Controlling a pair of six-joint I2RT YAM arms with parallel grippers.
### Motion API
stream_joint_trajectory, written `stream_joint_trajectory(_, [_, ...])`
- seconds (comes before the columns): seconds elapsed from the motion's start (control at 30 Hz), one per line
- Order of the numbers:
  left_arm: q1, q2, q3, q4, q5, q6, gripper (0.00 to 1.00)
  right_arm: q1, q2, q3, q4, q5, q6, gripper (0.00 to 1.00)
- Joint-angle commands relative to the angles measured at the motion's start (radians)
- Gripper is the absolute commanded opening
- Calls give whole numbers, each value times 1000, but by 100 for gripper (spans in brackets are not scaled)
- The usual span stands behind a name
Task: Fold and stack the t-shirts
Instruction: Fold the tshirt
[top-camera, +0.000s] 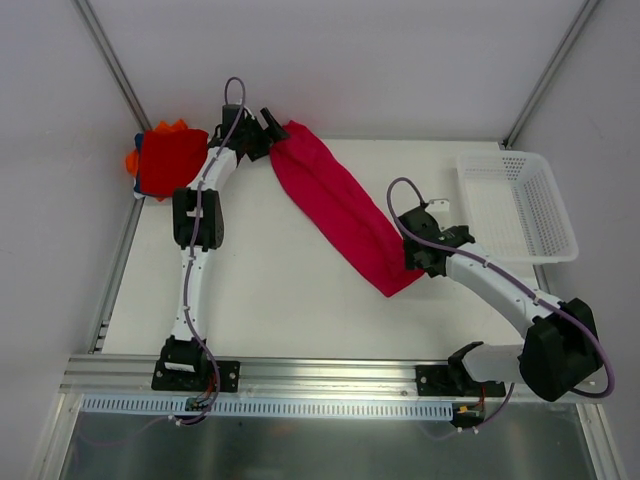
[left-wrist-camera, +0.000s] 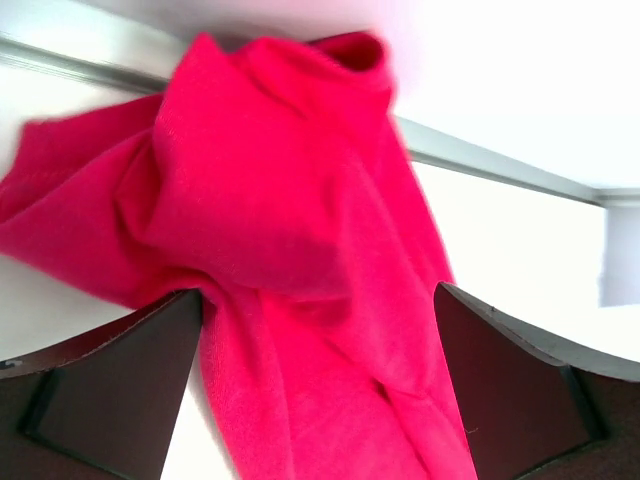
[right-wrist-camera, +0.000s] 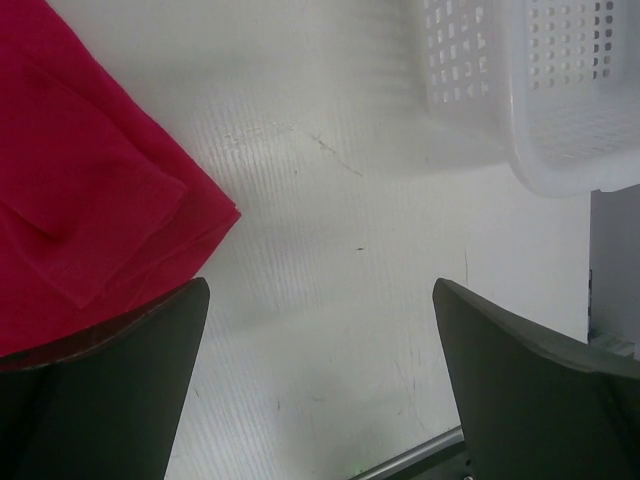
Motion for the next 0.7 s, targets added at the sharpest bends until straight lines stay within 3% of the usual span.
stream_joint_trajectory(0.0, [12,-92,-19,178,151,-72,99,-5,0,-17,20,-21,10,100])
stream_joint_trajectory(0.2, [8,-526,-348,211,140,-35,99,-2,-50,-60,25,-63,45,99])
stream_joint_trajectory(0.3, [-3,-802,-635,160,91,-23,99,2,-86,-71,10,-52,56,99])
stream_joint_trajectory(0.37, [-29,-897,-758,113,15,-11,99,3,-110,-71,-4,-48,63,99])
stream_joint_trajectory(0.4, [-43,-983,-892,94,-4,-8,99,3,-122,-74,-15,-46,65,100])
stream_joint_trajectory(0.47, [-110,-1080,-1083,86,-71,-5,99,6,-161,-77,-43,-43,72,99])
stream_joint_trajectory(0.6, [-302,-1108,-1260,48,-225,17,99,8,-253,-97,-63,-58,79,99])
stream_joint_trajectory(0.67, [-397,-1076,-1329,39,-266,-53,99,8,-307,-105,-72,-67,83,99])
